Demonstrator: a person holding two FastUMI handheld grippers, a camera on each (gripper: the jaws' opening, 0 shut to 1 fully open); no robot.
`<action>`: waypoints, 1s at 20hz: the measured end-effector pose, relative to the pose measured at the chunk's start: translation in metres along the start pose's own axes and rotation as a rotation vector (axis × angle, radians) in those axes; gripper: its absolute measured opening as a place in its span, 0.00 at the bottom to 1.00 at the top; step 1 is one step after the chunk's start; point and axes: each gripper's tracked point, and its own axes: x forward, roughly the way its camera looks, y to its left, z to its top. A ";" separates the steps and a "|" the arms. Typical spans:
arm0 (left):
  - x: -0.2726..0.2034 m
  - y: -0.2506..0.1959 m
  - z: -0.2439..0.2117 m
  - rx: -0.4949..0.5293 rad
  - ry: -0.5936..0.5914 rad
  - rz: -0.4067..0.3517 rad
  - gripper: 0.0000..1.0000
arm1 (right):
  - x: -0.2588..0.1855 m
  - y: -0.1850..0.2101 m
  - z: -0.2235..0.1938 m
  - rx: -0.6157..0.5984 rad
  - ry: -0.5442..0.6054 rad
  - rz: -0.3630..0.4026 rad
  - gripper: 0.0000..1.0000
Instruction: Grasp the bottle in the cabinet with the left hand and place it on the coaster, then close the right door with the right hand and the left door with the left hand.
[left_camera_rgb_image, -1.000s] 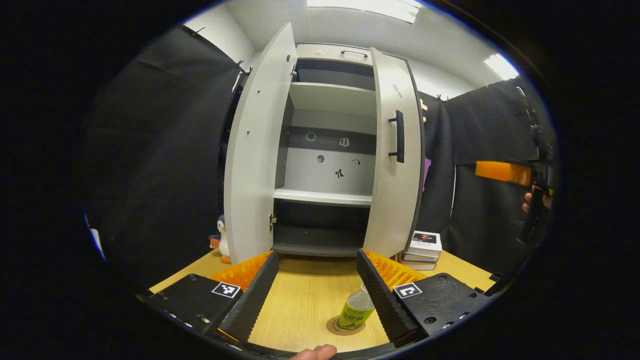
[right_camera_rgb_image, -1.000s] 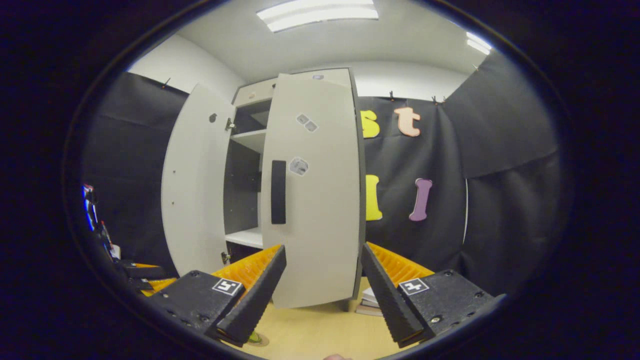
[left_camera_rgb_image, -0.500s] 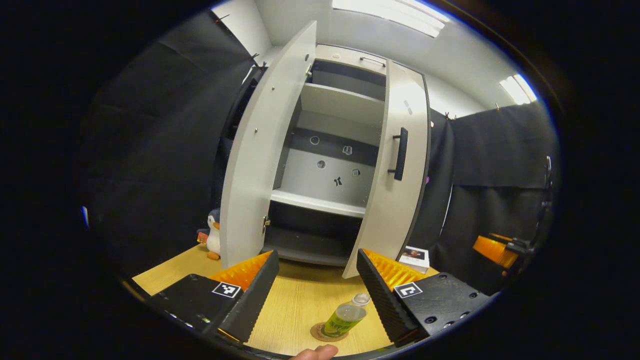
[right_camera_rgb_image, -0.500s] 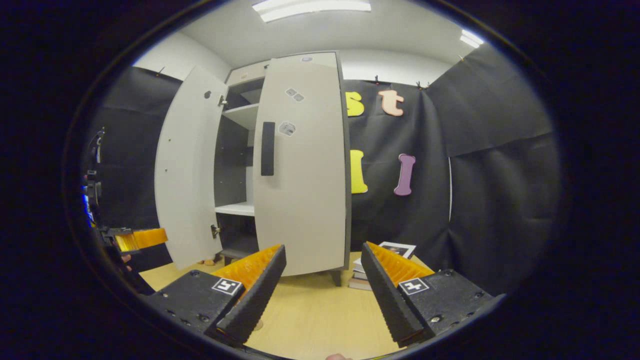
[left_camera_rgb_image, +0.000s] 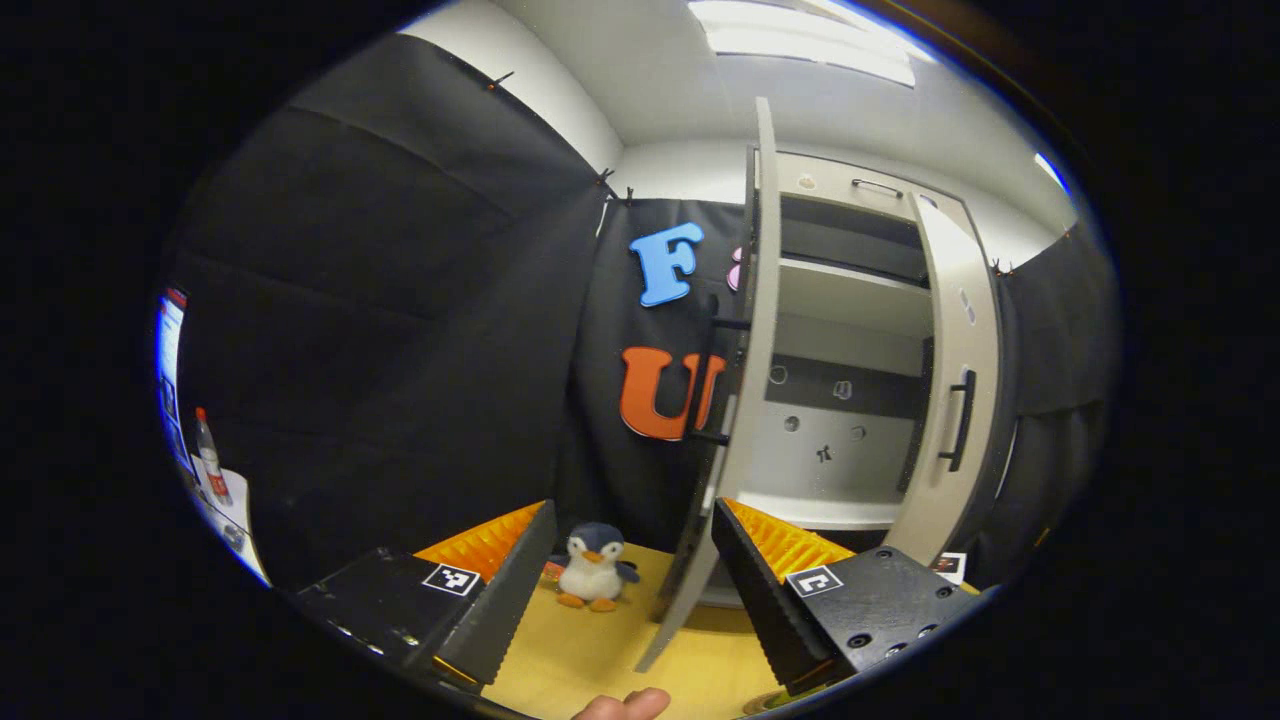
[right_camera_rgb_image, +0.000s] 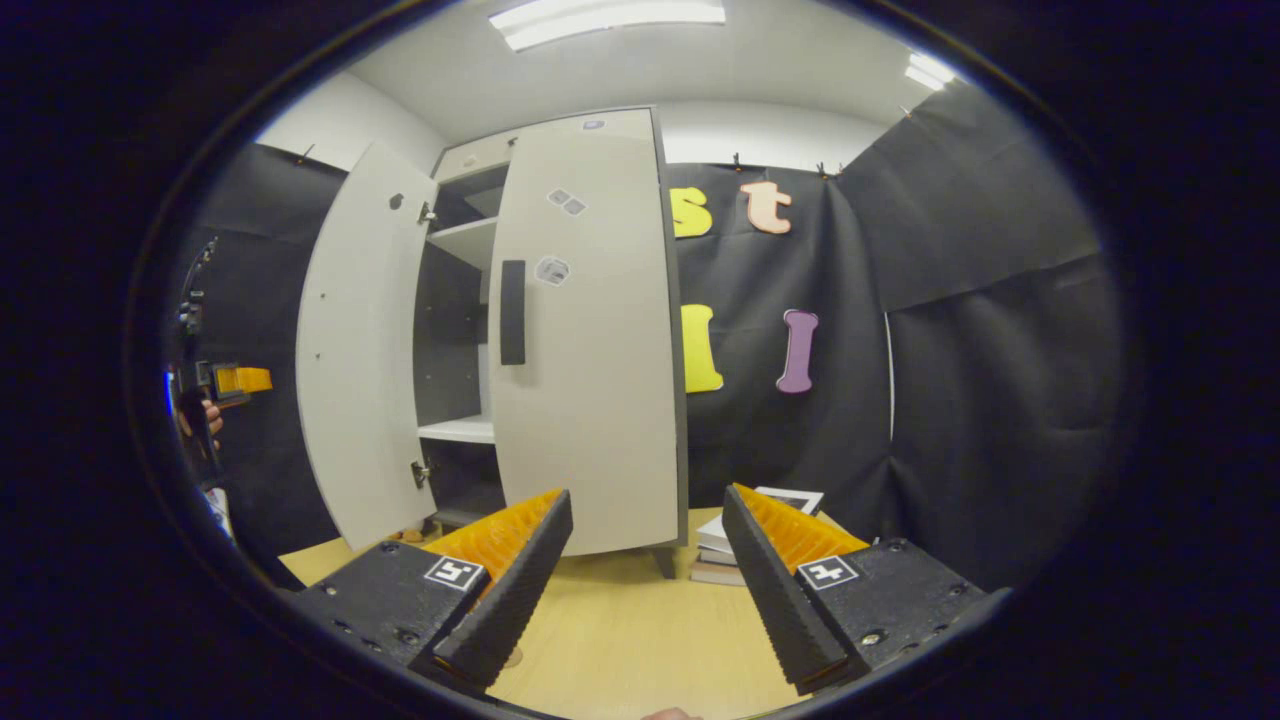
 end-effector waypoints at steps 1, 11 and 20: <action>0.011 0.003 0.007 0.006 -0.019 0.008 0.95 | 0.001 -0.001 0.002 0.004 -0.006 -0.004 0.99; 0.075 0.033 0.024 -0.010 -0.054 0.081 0.95 | -0.001 -0.018 0.008 0.035 -0.021 -0.037 0.99; 0.089 0.023 0.008 -0.016 -0.017 0.060 0.94 | 0.009 -0.034 0.005 0.039 -0.016 -0.062 0.99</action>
